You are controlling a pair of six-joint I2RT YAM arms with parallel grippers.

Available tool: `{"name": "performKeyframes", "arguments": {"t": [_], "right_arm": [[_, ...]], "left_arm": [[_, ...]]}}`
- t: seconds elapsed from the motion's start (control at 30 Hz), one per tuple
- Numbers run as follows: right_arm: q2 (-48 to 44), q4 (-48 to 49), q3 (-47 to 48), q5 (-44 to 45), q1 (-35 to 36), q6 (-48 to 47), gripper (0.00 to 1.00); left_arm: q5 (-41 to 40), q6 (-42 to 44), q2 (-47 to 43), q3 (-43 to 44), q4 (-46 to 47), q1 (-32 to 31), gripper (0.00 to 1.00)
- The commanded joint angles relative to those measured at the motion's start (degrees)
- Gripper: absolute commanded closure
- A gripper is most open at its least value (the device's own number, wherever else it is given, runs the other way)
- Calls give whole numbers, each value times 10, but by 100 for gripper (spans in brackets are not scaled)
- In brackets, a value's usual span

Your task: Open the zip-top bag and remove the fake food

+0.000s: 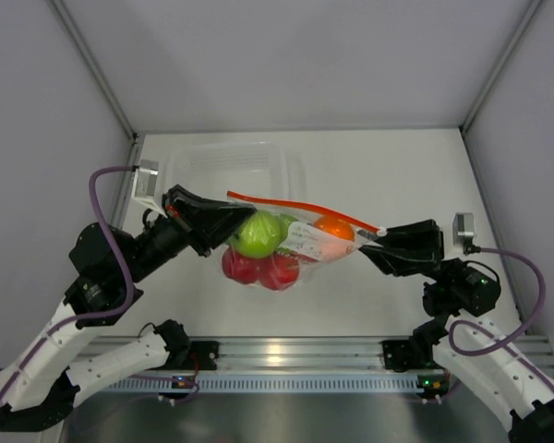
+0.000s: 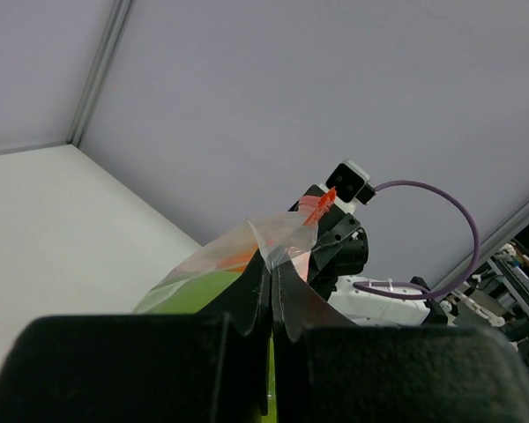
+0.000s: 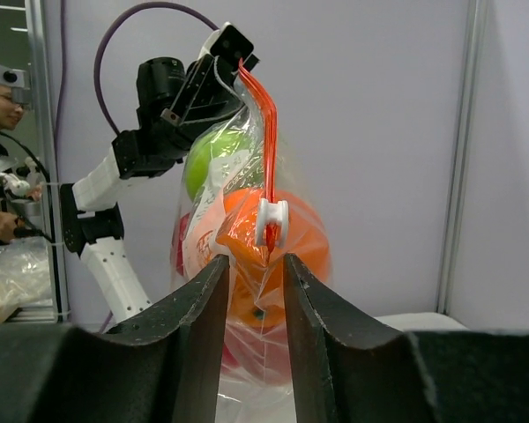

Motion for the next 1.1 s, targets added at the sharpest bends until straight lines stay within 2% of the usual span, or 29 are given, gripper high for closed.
{"name": "performKeyframes", "arguments": {"t": [0.0,0.27,0.37,0.53,0.57,0.63,0.73,0.77,0.8,0.83,0.93,1.07], "right_arm": [[-9,54,3,-9,-9,6,67],[-12,56,11,-13,-12,47,64],[-1,73,15,-16,-12,74,72],[-3,58,21,-15,-12,69,84],[-4,50,21,-15,-12,63,89],[-8,26,26,-10,-12,54,91],[-21,-103,61,-4,-13,-2,100],[-21,-216,79,-1,-12,-56,100],[-18,-274,96,1,-13,-79,100],[-11,-310,125,-4,-13,-119,100],[12,-420,180,-25,-12,-162,100],[45,-646,272,-56,-12,-331,100]], "left_arm": [[-13,-4,-3,-2,57,2,100],[-56,-8,-11,-17,58,2,100],[-62,-12,-10,-21,58,2,100],[-67,-18,-6,-21,58,2,100],[-69,-18,-9,-22,58,2,100],[-80,-14,-13,-27,58,2,100],[-128,6,-23,-39,48,2,100],[-173,13,-24,-45,19,2,100],[-190,22,-24,-49,7,2,100],[-199,28,-23,-56,1,2,100],[-214,37,-21,-97,11,2,100],[-229,43,-23,-146,33,2,100]]}}
